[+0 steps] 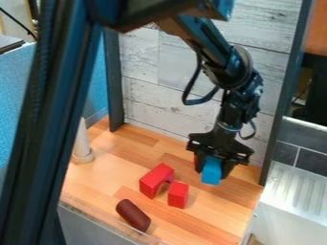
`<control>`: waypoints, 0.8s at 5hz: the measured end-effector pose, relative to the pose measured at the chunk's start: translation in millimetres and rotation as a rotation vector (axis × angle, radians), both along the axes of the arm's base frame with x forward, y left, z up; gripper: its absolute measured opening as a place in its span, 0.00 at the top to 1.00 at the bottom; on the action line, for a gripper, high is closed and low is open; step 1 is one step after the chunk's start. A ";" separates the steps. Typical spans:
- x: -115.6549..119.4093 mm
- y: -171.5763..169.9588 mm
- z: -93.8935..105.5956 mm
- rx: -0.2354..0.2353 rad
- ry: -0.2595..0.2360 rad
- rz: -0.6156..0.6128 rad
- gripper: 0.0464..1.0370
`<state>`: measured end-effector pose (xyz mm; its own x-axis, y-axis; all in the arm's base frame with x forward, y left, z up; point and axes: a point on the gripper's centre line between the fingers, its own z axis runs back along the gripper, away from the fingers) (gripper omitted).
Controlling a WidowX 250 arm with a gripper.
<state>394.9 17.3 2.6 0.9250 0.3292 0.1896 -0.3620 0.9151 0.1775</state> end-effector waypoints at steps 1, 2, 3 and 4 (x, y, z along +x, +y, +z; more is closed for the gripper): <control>14.1 -11.0 -5.7 0.013 0.007 -0.005 0.45; 16.8 -14.2 -22.0 0.024 0.033 -0.011 0.45; 17.1 -10.5 -35.1 0.050 0.039 -0.026 0.41; 15.5 -8.5 -42.8 0.064 0.044 -0.044 0.31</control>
<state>410.4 8.8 -40.3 0.9462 0.2766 0.1678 -0.3123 0.9161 0.2514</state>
